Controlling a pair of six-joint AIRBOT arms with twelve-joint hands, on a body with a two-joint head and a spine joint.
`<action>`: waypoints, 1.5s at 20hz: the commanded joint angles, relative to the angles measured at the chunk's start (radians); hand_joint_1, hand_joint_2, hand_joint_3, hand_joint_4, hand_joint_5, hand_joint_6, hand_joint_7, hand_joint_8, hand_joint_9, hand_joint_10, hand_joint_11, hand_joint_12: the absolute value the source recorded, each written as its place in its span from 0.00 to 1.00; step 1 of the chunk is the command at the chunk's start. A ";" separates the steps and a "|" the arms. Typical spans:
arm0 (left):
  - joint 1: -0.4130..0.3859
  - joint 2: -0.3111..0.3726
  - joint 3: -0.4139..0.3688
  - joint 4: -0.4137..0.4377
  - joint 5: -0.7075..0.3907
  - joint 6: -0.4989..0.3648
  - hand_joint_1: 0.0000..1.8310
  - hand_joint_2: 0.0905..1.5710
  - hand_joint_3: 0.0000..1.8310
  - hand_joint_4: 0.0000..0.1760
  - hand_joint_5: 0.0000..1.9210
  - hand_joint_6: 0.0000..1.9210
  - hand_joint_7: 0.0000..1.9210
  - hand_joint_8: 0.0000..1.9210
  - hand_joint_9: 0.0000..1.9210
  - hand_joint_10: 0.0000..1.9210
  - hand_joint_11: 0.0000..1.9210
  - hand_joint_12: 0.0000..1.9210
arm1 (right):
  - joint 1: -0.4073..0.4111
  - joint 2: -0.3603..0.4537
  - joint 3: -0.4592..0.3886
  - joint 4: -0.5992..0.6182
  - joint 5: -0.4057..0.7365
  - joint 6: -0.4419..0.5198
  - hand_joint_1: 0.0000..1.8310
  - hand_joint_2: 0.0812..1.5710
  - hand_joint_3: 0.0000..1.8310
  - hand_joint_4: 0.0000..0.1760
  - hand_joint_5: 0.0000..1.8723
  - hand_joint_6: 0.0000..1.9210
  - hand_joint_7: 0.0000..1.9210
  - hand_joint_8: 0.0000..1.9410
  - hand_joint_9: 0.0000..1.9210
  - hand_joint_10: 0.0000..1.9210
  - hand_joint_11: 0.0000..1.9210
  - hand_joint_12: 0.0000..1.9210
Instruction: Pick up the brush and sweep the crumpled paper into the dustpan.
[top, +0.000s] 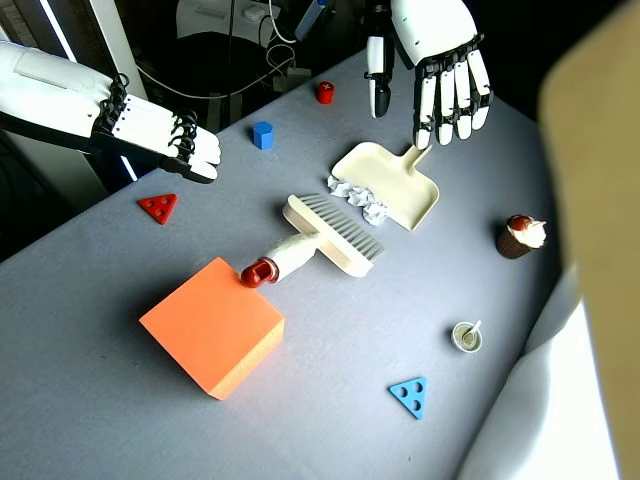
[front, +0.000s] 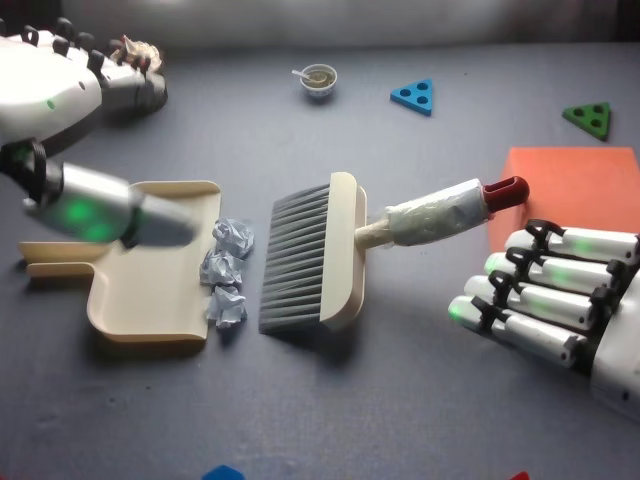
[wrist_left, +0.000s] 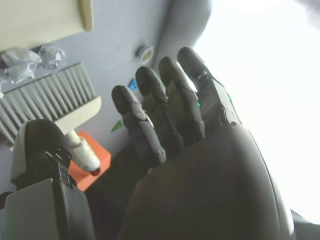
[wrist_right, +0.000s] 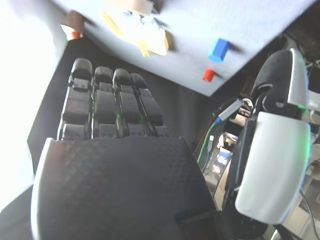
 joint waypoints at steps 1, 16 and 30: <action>-0.017 0.006 0.002 0.013 -0.072 0.022 0.00 0.49 0.00 0.00 0.09 0.00 0.13 0.00 0.14 0.00 0.11 0.11 | 0.002 0.008 -0.011 -0.033 -0.088 -0.017 0.00 0.52 0.00 0.00 0.06 0.00 0.07 0.00 0.09 0.00 0.08 0.05; -0.005 0.005 0.040 -0.072 0.061 0.219 0.31 0.51 0.01 0.00 0.07 0.00 0.11 0.00 0.13 0.00 0.12 0.07 | -0.002 0.009 -0.017 -0.032 -0.091 -0.022 0.04 0.54 0.00 0.00 0.08 0.00 0.10 0.00 0.12 0.00 0.14 0.02; 0.240 -0.023 0.082 0.114 -0.185 -0.150 0.32 0.63 0.00 0.58 0.22 0.00 0.17 0.00 0.15 0.00 0.03 0.31 | -0.002 0.009 -0.017 -0.032 -0.091 -0.028 0.02 0.58 0.00 0.00 0.07 0.00 0.09 0.00 0.11 0.00 0.13 0.01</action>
